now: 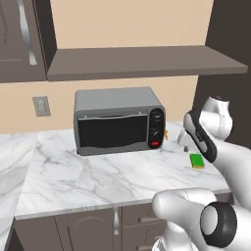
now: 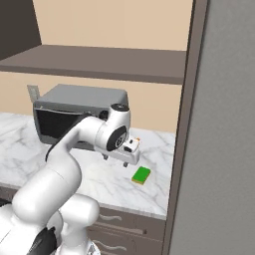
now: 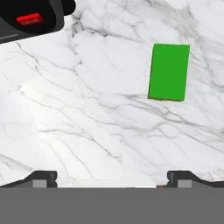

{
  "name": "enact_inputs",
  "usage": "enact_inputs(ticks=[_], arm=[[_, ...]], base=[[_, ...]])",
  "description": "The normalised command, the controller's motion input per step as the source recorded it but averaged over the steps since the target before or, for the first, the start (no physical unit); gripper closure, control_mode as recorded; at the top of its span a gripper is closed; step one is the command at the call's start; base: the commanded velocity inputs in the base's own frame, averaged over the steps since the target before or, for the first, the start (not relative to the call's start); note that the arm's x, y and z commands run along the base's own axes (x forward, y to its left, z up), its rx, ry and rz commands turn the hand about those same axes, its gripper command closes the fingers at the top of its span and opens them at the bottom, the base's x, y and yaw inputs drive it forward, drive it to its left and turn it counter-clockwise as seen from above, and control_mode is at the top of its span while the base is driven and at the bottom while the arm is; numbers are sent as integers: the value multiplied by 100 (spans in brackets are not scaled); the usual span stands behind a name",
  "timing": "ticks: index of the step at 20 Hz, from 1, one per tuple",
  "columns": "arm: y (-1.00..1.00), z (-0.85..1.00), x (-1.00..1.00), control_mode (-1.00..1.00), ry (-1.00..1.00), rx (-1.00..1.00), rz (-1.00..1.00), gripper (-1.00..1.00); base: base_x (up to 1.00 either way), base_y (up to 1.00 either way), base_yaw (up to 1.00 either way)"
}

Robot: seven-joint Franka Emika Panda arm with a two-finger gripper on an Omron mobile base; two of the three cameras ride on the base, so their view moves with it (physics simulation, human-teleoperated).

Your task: Place the sponge inside the microwave to prepare for sanitizing.

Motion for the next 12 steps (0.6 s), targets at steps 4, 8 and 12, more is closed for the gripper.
enact_inputs(ticks=[4,8,12], arm=[[-37,-24,19,-100,0,0,-1,-100],[-34,-30,11,-100,0,0,0,-100],[-22,-29,14,-100,-2,-5,0,-100]], base=[[0,0,0],[0,0,0],[0,0,0]])
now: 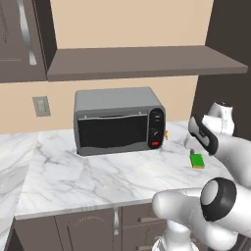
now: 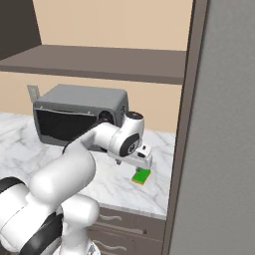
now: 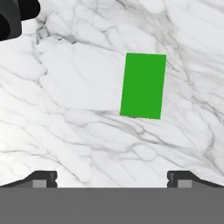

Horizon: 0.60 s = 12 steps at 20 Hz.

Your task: Place the sponge inside the microwave to prepare for sanitizing.

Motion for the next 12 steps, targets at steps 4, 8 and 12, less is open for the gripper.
enact_inputs(ticks=[4,8,12], arm=[[-16,-32,12,-100,-6,-8,0,-100],[-12,-27,19,-100,-6,-4,0,-100],[-14,-27,15,-100,-2,-1,0,-100]], base=[[0,0,0],[0,0,0],[0,0,0]])
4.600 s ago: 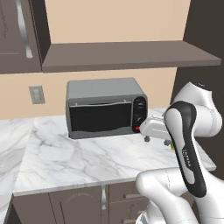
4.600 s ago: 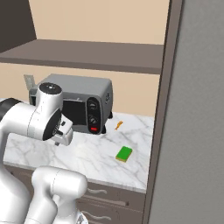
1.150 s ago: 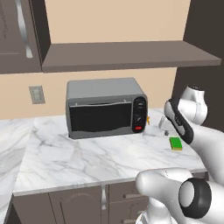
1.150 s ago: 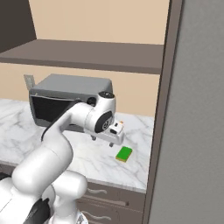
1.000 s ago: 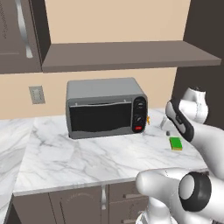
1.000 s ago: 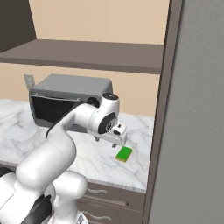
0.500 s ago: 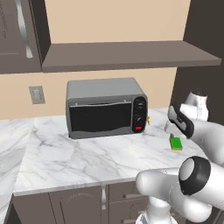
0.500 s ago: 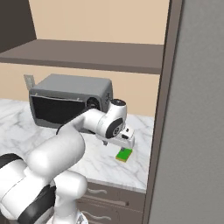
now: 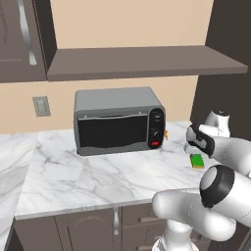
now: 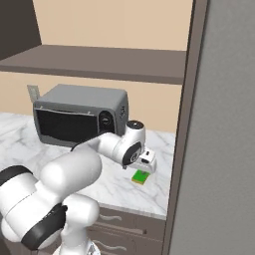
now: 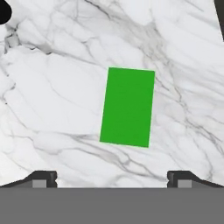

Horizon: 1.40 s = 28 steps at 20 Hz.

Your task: Place the sponge inside the microwave to prepare for sanitizing.

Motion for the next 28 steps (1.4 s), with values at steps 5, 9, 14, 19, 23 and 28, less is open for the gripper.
enact_inputs(ticks=[5,9,14,19,23,28], arm=[[-13,-18,32,-100,1,0,0,-100],[-10,-18,37,-100,2,0,-1,-100],[-9,-20,28,-100,6,0,0,-100],[-12,-23,13,-100,8,0,0,-100],[-13,-24,14,-100,6,0,0,-100],[-3,-29,8,-100,1,3,0,-100]], base=[[0,0,0],[0,0,0],[0,0,0],[0,0,0],[0,0,0],[0,0,0]])
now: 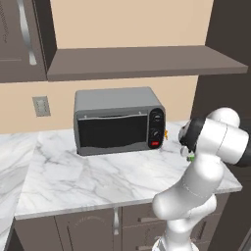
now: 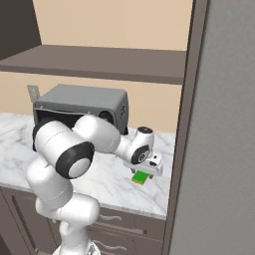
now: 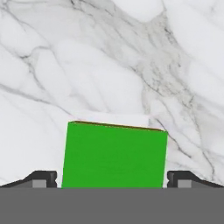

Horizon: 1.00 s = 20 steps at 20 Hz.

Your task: Place the sponge inside the microwave to prepare for sanitizing.

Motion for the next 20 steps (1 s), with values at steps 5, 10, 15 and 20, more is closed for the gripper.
enact_inputs(ticks=[5,10,15,20], arm=[[0,-32,3,-100,0,6,0,-100],[0,-36,0,-100,0,3,0,-100],[2,-43,-6,-100,0,0,-2,100],[10,-41,-12,-100,0,-6,-2,100]], base=[[0,0,0],[0,0,0],[0,0,0],[0,0,0]])
